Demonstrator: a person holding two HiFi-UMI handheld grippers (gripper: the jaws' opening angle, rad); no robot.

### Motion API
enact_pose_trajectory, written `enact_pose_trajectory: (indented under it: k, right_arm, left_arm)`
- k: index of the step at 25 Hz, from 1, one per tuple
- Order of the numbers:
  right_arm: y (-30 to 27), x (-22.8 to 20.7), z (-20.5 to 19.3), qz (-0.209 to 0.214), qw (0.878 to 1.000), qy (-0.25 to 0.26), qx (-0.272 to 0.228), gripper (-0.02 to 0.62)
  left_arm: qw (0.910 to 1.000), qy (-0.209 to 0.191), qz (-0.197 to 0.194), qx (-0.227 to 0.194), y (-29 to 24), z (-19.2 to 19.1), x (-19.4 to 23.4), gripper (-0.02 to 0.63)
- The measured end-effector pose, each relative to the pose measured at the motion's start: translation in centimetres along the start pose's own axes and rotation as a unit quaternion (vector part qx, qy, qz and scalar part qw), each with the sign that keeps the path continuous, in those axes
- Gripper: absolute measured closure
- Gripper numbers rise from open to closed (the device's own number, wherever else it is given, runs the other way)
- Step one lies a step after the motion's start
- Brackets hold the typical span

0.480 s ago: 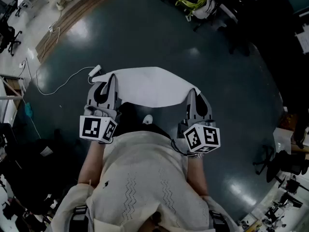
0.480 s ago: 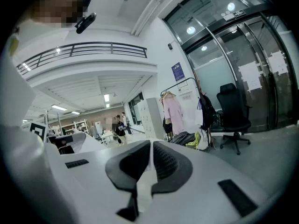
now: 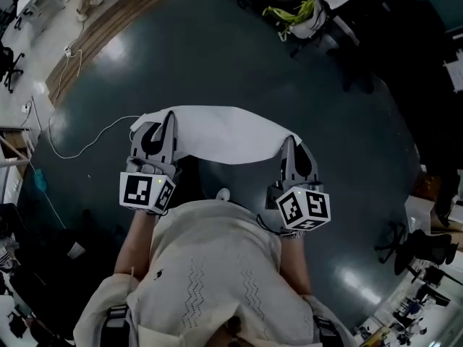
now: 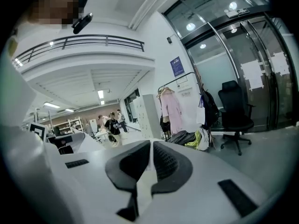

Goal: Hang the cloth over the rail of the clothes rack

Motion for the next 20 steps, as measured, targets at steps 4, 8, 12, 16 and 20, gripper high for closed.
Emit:
enact_pose_trajectory:
  k: [4,8,12,16,20]
  right_arm:
    - [-7.0,1.9,2.6,-0.022,1.0,0.001,0.001,0.572]
    - [-14.0,4.0,5.5,-0.037,0.999,-0.004,-0.011,0.572]
    - [-19.4,6.4,6.5,-0.051,0.998,-0.027,-0.015,0.572]
    - [-23.8,7.1,6.5,-0.057,0.998,-0.035,0.002,0.572]
    - [-26.8,6.4,7.3,-0.067,0.997,-0.041,0.005,0.572]
  left_arm:
    - [0.9997,0.003,-0.022,0.009,-6.0,2.3,5.8,0.584]
    - [0.9991,-0.001,-0.042,0.009,-11.7,5.2,11.6,0.584]
    - [0.9984,-0.002,-0.054,0.014,-15.9,6.8,17.1,0.584]
    - [0.9984,0.008,-0.053,0.015,-19.2,7.4,20.6,0.584]
    - [0.9982,0.018,-0.05,0.027,-22.0,7.1,22.4,0.584]
Point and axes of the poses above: the fingertips, and each gripper's own axes: y backward along the fingers, x to its left, z out of its top, the point moved 8 cm from there along y, backward along the fingers, and after that the axes turned 5 degrees about y, right-handed, at the moved point
